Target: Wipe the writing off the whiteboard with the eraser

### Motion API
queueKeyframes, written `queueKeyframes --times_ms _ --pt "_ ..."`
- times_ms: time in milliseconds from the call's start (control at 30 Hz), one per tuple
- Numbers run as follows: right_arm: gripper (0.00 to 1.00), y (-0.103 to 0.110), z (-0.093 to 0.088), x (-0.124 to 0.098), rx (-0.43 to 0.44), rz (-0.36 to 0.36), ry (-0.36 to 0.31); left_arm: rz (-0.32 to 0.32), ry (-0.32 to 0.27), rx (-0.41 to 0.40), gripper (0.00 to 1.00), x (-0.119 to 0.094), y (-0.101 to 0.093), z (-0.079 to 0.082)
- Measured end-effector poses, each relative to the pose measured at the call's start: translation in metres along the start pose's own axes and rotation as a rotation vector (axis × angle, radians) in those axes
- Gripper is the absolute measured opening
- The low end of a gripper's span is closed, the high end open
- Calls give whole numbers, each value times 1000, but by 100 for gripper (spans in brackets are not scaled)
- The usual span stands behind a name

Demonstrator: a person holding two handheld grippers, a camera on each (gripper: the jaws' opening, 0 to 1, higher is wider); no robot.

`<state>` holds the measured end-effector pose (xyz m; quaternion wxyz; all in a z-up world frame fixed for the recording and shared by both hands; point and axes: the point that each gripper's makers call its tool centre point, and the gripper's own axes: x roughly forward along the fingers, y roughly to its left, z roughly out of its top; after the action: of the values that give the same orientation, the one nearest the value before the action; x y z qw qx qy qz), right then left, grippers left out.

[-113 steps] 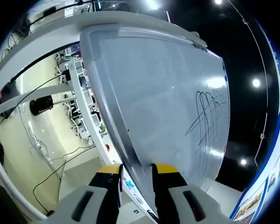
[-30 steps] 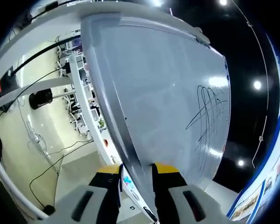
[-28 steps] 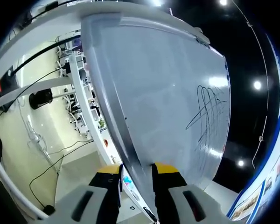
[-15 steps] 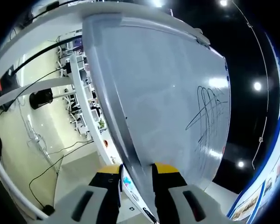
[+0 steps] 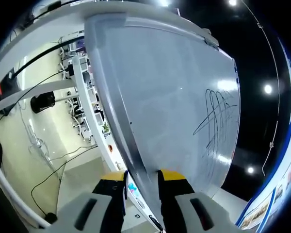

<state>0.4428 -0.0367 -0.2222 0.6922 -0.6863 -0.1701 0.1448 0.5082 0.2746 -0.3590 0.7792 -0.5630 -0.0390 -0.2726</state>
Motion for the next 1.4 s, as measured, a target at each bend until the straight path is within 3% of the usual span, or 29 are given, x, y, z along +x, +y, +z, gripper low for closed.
queueKeyframes --times_ms 500,633,1033,1300,1367,1400 --pt "35 -35 3 0 -10 19 -4 5 2 0 28 2 4 3" --pt "35 -59 4 1 68 -13 -14 6 3 3 28 3 5 3" --pt "35 -142 3 3 119 -76 -21 5 1 3 28 -1 -6 -2" --pt "35 -138 3 3 113 -80 -20 1 0 -3 28 -3 -10 -4" --pt "35 -131 2 5 53 -67 -7 2 -4 -6 28 -3 -10 -4" --pt "35 -126 3 5 64 -68 -8 4 -4 -4 28 -3 -10 -3"
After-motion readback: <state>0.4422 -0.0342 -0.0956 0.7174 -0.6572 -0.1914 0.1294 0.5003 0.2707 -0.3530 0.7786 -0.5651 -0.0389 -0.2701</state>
